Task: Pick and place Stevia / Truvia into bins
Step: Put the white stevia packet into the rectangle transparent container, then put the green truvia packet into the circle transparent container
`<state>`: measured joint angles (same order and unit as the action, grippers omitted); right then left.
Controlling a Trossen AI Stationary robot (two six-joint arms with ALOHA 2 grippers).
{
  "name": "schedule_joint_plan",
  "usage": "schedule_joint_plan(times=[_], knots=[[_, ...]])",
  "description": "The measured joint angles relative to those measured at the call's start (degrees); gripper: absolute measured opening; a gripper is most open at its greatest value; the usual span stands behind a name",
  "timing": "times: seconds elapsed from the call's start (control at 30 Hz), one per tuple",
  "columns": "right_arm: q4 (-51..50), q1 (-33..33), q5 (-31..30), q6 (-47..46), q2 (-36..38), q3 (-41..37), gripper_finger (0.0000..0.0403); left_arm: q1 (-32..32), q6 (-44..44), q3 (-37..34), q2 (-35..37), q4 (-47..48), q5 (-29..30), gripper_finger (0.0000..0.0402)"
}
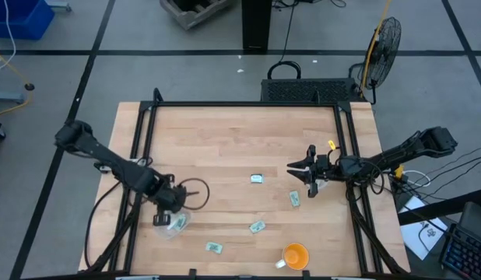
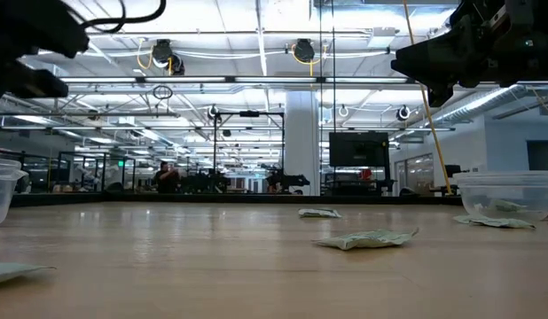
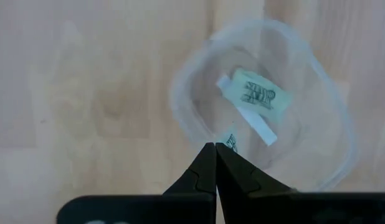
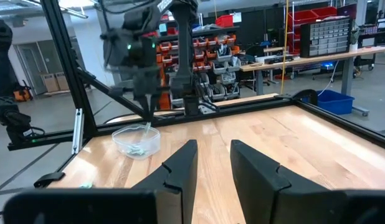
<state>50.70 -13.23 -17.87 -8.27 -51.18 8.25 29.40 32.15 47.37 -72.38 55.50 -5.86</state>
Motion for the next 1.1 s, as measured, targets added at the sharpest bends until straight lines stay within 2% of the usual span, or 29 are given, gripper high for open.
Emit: schedule_joint_plan(times=[0.17,0.37,0.77,0.97,1.1], knots=[[0.0,0.01,0.0,0.0,0.01,0.0,0.0089,1.82,-8.78,-1.5,-3.22,-5.29,-3.77,0.0003],[0.01,0.0,0.0,0.03,0.02,0.0,0.0089,3.0,-15.16,-1.52,-4.39,-10.41,-2.09,0.0006],[-0.17,0.02,0.0,0.04,0.02,0.0,0.0089,2.19,-14.67,-1.52,-4.29,-12.42,4.72,0.0026],[-0.2,0.01,0.01,0.02,0.02,0.0,0.0089,0.78,-6.51,-1.52,-4.29,-13.38,8.93,0.0028],[-0.61,0.02,0.02,0.02,0.02,0.0,0.0089,-0.49,-2.99,-1.52,-4.29,-13.36,9.58,0.0037]])
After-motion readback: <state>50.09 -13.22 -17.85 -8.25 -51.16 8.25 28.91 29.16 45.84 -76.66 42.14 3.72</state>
